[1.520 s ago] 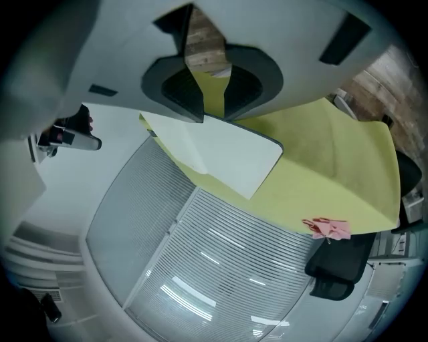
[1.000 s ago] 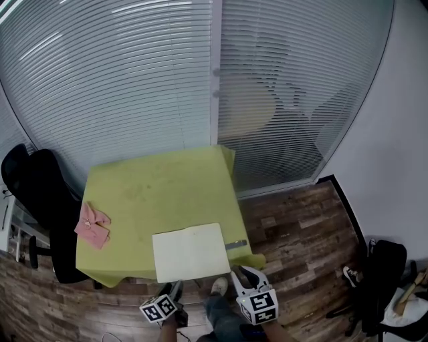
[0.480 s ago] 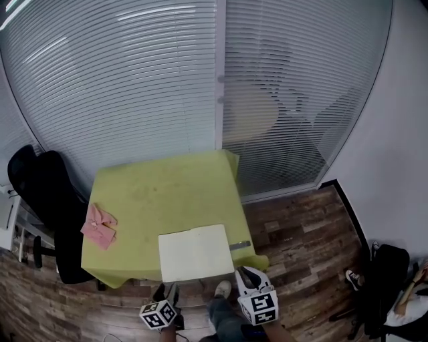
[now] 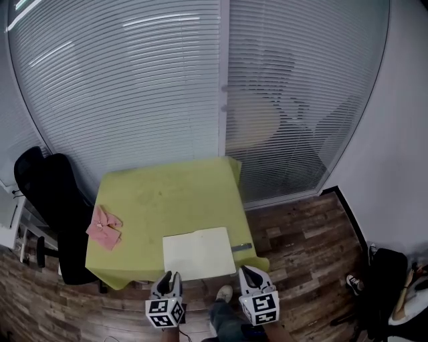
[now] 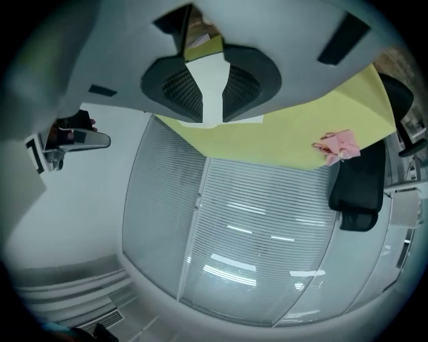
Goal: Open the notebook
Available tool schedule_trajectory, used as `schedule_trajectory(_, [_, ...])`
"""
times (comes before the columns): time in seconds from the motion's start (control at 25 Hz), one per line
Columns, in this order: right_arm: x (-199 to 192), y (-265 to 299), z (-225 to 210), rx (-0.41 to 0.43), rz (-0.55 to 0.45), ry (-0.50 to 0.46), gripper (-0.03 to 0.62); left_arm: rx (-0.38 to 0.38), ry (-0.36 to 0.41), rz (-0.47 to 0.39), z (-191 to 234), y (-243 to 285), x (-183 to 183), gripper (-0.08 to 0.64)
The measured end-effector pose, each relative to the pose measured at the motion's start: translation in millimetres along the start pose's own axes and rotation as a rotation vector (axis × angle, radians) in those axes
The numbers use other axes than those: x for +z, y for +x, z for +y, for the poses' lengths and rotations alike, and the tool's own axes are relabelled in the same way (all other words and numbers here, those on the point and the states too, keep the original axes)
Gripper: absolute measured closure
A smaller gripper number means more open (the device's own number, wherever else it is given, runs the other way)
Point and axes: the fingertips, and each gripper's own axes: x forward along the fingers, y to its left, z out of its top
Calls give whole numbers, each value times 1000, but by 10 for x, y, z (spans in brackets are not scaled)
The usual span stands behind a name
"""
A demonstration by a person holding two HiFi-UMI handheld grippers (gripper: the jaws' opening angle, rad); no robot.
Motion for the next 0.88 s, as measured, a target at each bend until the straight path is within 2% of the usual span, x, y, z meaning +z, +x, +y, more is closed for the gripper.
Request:
schedule_trajectory(0.28, [175,-123,-45,-23,-65,-4,580,-42,21,-98,-201,-125,416,535])
schedule_trajectory(0.4, [264,-171,-47,-29,-92,-7,580,-63,19,-120,-282,-171,553,535])
schedule_trajectory(0.68, [396,-276,-20,-29,-125,-3,580,-77,74,-181,-456,-320,808,535])
schedule_trajectory(0.88, [443,-378,-10,-34,-142,-14,580,-102,44,-223,-551,-408,929,535])
